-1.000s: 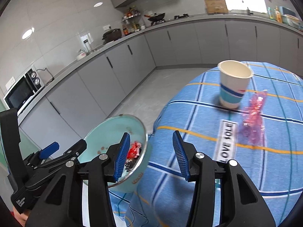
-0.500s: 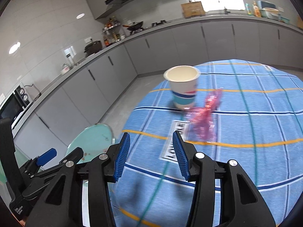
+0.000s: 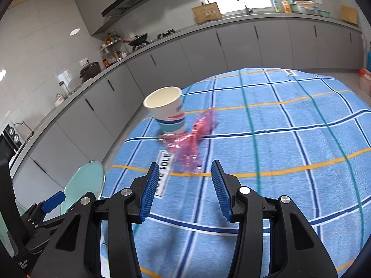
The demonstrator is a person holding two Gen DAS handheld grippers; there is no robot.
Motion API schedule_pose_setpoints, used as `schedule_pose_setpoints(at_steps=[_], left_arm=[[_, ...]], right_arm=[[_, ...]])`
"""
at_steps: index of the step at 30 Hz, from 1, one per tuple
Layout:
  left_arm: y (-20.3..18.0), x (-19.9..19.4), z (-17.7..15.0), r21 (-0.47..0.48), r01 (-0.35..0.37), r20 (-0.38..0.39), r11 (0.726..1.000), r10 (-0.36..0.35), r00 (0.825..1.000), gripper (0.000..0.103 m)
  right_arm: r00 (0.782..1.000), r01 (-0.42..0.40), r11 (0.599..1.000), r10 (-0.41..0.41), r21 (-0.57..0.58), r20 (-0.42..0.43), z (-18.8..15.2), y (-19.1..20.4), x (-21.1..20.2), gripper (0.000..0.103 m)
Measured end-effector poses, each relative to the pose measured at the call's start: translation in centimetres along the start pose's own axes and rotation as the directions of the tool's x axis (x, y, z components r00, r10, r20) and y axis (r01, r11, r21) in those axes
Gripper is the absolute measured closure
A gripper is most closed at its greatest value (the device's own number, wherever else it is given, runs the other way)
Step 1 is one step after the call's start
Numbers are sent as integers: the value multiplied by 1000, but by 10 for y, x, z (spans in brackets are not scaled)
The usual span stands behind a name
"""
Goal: Collect trash
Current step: 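Move both open tools back toward the paper cup and pink bag, then grasp the pink plastic bag with the right tool while the left tool grasps the white paper cup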
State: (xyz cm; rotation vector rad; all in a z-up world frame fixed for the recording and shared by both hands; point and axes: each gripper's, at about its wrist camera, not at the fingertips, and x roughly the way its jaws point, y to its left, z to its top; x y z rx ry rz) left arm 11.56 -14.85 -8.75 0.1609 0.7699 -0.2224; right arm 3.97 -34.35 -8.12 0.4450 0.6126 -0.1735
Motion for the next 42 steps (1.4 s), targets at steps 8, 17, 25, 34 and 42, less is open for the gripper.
schedule_pose_setpoints(at_steps=[8, 17, 25, 34, 42], left_arm=[[-22, 2, -1, 36, 13, -10, 999, -12, 1000, 15], [-48, 5, -3, 74, 59, -23, 996, -57, 998, 15], [-59, 15, -4, 81, 107, -43, 991, -104, 994, 15], [-59, 31, -1, 63, 154, -69, 986, -150, 986, 14], [-37, 43, 15, 49, 106, -41, 993, -104, 994, 14]], right_arm=[[1000, 21, 1000, -21, 23, 7, 2, -24, -5, 56], [998, 57, 997, -57, 49, 1, 1, -47, -9, 56], [996, 93, 995, -93, 24, -2, 0, -53, -7, 56], [993, 111, 994, -111, 4, -33, 6, -51, 10, 49], [995, 75, 997, -74, 15, -74, 24, -37, 45, 50]])
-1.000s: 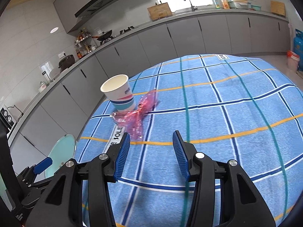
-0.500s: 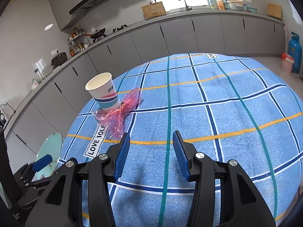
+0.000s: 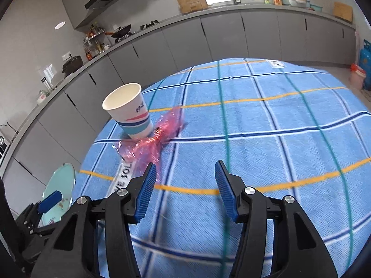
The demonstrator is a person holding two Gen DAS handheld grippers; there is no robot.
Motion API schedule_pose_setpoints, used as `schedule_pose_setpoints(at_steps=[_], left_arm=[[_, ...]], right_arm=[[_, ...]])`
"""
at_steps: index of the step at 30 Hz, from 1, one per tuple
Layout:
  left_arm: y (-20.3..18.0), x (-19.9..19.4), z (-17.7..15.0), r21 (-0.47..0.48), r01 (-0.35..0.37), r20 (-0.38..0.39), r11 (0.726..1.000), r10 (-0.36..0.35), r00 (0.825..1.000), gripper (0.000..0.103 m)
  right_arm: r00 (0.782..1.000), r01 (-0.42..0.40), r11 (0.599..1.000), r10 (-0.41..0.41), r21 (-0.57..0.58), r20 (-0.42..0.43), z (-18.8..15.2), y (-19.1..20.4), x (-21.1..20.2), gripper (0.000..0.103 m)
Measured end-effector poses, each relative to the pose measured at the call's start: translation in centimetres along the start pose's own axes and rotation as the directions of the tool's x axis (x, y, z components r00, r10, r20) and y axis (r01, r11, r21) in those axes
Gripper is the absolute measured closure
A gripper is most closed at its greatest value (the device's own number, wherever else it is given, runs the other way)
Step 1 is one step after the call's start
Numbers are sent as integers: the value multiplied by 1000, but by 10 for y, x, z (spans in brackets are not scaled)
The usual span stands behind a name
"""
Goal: Collect trash
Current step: 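Grasp the pink plastic bag with the right tool while the left tool grasps the white paper cup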
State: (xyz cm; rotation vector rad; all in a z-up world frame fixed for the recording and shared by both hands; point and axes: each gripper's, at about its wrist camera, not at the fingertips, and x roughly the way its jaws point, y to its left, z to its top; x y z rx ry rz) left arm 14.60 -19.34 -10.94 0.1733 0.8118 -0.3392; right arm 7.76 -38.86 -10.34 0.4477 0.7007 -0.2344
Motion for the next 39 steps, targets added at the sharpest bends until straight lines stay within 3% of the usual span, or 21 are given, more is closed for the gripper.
schedule_pose_setpoints(at_steps=[14, 20, 26, 33, 39], left_arm=[[27, 14, 30, -20, -27, 32, 999, 28, 999, 14], [28, 22, 38, -8, -28, 41, 1000, 28, 999, 14], [21, 36, 49, -7, 4, 41, 1000, -4, 999, 14], [-8, 54, 64, 47, 51, 59, 998, -53, 997, 14], [-28, 69, 80, 108, 102, 83, 989, -111, 990, 14]], right_arm=[[995, -53, 997, 57, 52, -84, 35, 30, 67, 51], [984, -84, 994, 94, 75, -148, 31, 29, 89, 64], [976, -122, 989, 135, 81, -170, 33, 21, 91, 73], [988, -77, 995, 84, 58, -126, 48, -3, 76, 73], [988, -109, 993, 113, 45, -107, 65, -15, 81, 73]])
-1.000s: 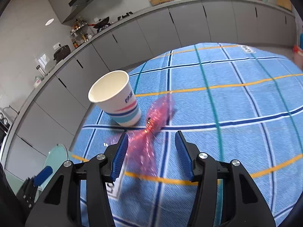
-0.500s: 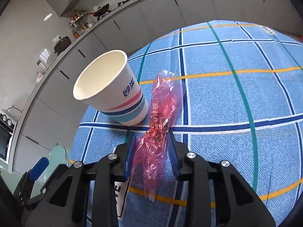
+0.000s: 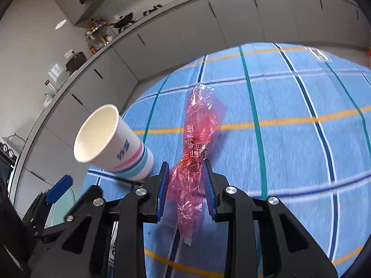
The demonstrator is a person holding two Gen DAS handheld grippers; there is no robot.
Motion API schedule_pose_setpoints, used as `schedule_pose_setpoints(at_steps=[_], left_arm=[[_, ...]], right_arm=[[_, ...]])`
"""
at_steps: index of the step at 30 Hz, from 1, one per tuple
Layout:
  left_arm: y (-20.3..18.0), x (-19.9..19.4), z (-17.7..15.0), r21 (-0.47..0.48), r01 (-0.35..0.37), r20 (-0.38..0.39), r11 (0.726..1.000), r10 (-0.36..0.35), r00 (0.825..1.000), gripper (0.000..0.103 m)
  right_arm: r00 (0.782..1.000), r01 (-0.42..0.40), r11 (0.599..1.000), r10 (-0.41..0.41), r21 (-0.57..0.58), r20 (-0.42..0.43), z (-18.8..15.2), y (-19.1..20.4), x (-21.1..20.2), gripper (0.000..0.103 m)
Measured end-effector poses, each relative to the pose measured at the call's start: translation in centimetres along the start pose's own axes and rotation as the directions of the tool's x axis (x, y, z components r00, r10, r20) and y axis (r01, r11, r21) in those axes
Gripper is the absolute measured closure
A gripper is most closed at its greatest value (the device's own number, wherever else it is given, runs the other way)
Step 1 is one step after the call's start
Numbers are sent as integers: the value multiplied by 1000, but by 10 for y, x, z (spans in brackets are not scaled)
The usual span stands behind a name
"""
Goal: Collect trash
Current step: 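Grasp the pink plastic bag with the right tool while the left tool grasps the white paper cup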
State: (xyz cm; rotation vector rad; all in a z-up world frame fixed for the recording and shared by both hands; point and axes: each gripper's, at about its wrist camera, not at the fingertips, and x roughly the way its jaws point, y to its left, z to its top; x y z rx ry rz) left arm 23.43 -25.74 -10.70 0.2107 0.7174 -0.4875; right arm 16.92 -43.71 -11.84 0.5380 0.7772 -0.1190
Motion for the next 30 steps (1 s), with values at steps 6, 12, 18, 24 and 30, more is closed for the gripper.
schedule_pose_setpoints(at_steps=[6, 12, 18, 24, 30], left_arm=[[-2, 21, 14, 12, 32, -7, 999, -32, 999, 14], [-6, 34, 21, 73, 87, -21, 994, -86, 996, 14], [-9, 42, 30, 109, 120, -13, 987, -119, 993, 14], [-26, 59, 52, 141, 140, -31, 980, -137, 990, 14], [-51, 87, 64, 137, 126, -71, 982, -117, 991, 27]], right_arm=[[999, -44, 995, 42, -85, -19, 19, 2, 9, 73], [992, -112, 972, 97, -208, -82, 32, 9, 25, 73], [988, -135, 954, 108, -268, -113, 42, 6, 32, 73], [994, -80, 977, 64, -198, -86, 47, -24, 19, 73], [998, -52, 992, 48, -113, -41, 48, -46, 7, 73]])
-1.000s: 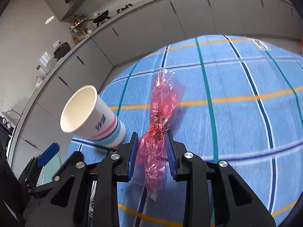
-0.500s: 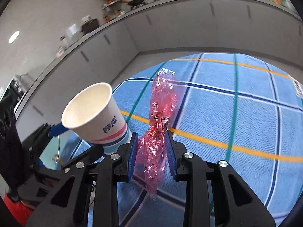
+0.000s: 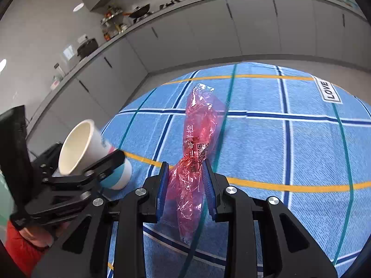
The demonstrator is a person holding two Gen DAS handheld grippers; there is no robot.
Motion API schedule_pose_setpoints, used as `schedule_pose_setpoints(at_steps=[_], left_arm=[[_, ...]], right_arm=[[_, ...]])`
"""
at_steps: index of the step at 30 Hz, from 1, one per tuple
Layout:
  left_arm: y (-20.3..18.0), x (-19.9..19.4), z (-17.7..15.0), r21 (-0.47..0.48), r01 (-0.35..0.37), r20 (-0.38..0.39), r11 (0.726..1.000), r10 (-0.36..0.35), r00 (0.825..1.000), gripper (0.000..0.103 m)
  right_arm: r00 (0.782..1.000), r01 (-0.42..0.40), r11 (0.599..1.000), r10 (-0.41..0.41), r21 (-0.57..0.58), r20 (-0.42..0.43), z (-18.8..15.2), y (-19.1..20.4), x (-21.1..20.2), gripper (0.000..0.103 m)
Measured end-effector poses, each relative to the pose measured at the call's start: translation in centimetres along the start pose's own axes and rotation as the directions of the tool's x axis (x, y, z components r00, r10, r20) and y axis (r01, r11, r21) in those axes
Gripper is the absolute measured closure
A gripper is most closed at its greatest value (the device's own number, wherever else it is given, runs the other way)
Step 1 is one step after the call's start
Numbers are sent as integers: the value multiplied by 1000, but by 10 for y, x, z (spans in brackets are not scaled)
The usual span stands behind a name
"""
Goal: Collect trash
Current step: 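Grasp the pink plastic bag with the right tool while the left tool grasps the white paper cup, then carry the paper cup and pink bag over the teal bucket with both tools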
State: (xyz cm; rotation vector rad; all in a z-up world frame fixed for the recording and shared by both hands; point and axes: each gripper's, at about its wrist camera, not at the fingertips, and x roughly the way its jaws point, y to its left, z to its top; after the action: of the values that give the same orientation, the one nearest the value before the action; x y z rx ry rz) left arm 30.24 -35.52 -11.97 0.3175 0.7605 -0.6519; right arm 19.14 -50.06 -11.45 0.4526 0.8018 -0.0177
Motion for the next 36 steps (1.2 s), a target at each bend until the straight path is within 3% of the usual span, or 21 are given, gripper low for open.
schedule_pose_setpoints(at_steps=[5, 13, 20, 29, 36], left_arm=[[-6, 18, 7, -36, 24, -30, 999, -25, 999, 44], [-3, 10, -10, -87, 20, -53, 996, -25, 998, 48], [-2, -24, -20, -73, -33, -38, 997, 30, 999, 49], [-3, -61, -36, -74, -69, -46, 995, 65, 997, 49], [-7, -81, -47, -78, -77, -52, 994, 73, 996, 49]], right_arm=[[1000, -5, 999, 3, 50, 26, -7, -15, -5, 73], [999, -13, 998, 10, 60, 50, -13, -19, -12, 73], [996, 5, 999, -8, 37, 84, -29, 2, -36, 73], [997, 47, 998, -44, -50, 67, -52, 44, -57, 73], [998, 52, 998, -50, -44, 47, -70, 50, -70, 73]])
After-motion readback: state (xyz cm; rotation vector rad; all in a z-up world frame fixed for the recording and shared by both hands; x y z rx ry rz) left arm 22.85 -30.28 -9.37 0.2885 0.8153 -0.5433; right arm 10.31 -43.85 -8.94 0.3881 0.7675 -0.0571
